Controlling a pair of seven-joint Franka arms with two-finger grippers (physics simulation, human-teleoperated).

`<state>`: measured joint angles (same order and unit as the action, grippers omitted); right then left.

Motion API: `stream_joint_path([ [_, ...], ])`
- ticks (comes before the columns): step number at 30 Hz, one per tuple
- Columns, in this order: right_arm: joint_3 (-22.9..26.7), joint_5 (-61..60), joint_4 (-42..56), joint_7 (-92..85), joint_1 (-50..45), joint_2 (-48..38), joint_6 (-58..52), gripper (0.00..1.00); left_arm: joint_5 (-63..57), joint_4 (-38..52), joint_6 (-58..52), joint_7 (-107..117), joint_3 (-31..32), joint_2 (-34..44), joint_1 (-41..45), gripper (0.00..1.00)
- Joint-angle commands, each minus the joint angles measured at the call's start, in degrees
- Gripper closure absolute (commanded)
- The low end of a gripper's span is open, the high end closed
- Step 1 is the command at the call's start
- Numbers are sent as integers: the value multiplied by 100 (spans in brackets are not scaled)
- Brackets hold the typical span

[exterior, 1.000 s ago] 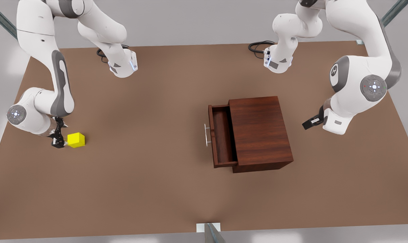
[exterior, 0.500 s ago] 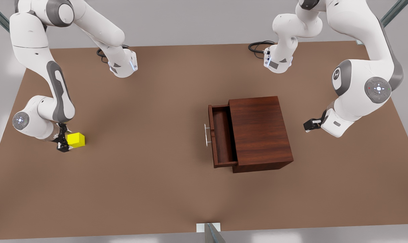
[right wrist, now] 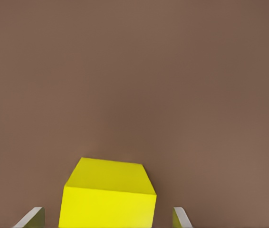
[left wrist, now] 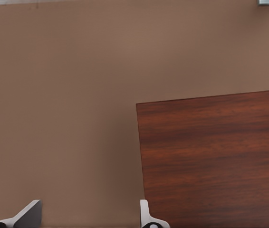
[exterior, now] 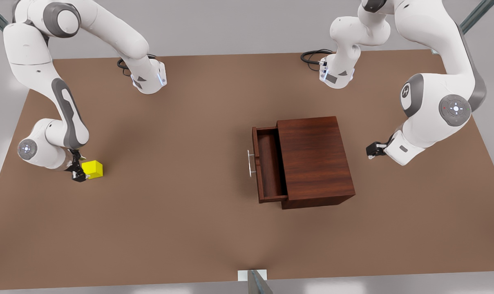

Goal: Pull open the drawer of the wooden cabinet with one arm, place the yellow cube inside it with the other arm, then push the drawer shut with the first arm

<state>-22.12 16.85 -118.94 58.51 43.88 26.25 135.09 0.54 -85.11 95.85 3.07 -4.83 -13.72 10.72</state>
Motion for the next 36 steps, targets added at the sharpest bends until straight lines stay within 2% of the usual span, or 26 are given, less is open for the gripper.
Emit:
stream_joint_path([
  [1,-30,143,2,-279,24,47,61,0,-10,3,4,-562,-1,1,0,0],
  [14,-188,547,11,-191,191,408,351,0,-10,-24,57,-562,-1,9,0,0],
  [15,-196,547,11,-200,191,408,351,7,-10,-24,57,-562,-1,9,0,0],
  [16,-197,547,20,-200,191,399,342,20,-10,-24,57,-562,-1,9,0,0],
  [17,-197,547,11,-244,191,399,342,24,-10,-24,57,-562,-1,9,0,0],
  [20,-197,583,20,-270,200,408,342,24,-10,-24,57,-562,-1,9,0,0],
  [23,-311,539,20,-200,279,311,263,33,-10,-24,57,-562,-1,9,0,0],
  [26,-434,354,55,-191,279,118,79,35,-10,-24,57,-562,-1,9,0,0],
  [32,-1269,-85,819,530,191,-155,-1072,35,-10,-32,57,-562,-1,9,0,0],
  [36,-1295,-402,1426,1409,-687,-190,-1785,36,-10,-32,57,-553,-1,9,0,0],
])
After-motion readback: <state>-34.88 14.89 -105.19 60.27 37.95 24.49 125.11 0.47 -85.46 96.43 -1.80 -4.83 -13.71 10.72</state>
